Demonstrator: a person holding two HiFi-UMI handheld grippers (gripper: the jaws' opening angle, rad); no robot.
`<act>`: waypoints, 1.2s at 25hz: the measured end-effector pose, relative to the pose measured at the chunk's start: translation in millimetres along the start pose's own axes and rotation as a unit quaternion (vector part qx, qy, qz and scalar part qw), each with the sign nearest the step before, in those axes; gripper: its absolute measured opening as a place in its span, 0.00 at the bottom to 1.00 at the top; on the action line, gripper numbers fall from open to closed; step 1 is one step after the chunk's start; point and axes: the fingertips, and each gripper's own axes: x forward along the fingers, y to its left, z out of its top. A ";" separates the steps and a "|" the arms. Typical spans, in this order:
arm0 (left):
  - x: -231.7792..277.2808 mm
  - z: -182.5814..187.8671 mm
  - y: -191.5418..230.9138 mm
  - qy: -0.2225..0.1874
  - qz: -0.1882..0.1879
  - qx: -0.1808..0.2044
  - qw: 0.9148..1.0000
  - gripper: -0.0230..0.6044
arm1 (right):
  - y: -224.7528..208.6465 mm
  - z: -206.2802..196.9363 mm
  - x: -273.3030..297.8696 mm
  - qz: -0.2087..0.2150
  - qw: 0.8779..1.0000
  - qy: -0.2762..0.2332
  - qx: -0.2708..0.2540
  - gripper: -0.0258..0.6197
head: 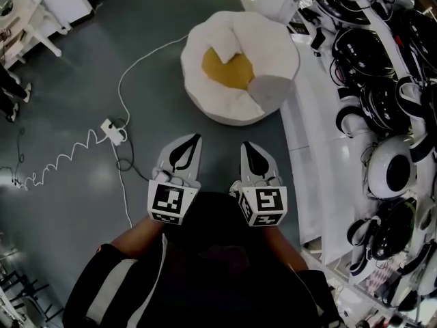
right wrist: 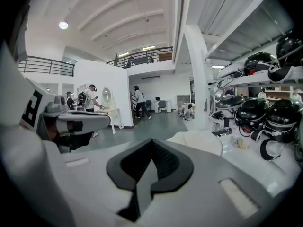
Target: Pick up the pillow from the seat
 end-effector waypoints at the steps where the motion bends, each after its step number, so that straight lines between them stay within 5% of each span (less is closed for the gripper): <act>1: -2.9 0.1 5.1 -0.001 0.000 0.001 1.000 0.04 | 4.6 0.6 2.5 -0.001 1.000 -0.002 0.002 0.04; 14: -48.9 -10.4 75.1 -0.004 0.009 -0.004 1.000 0.04 | 73.8 10.7 33.4 -0.006 1.000 -0.009 0.001 0.04; 30: -24.9 -11.5 130.8 0.000 0.060 -0.019 0.998 0.04 | 78.3 27.6 104.7 0.041 0.999 0.007 -0.018 0.04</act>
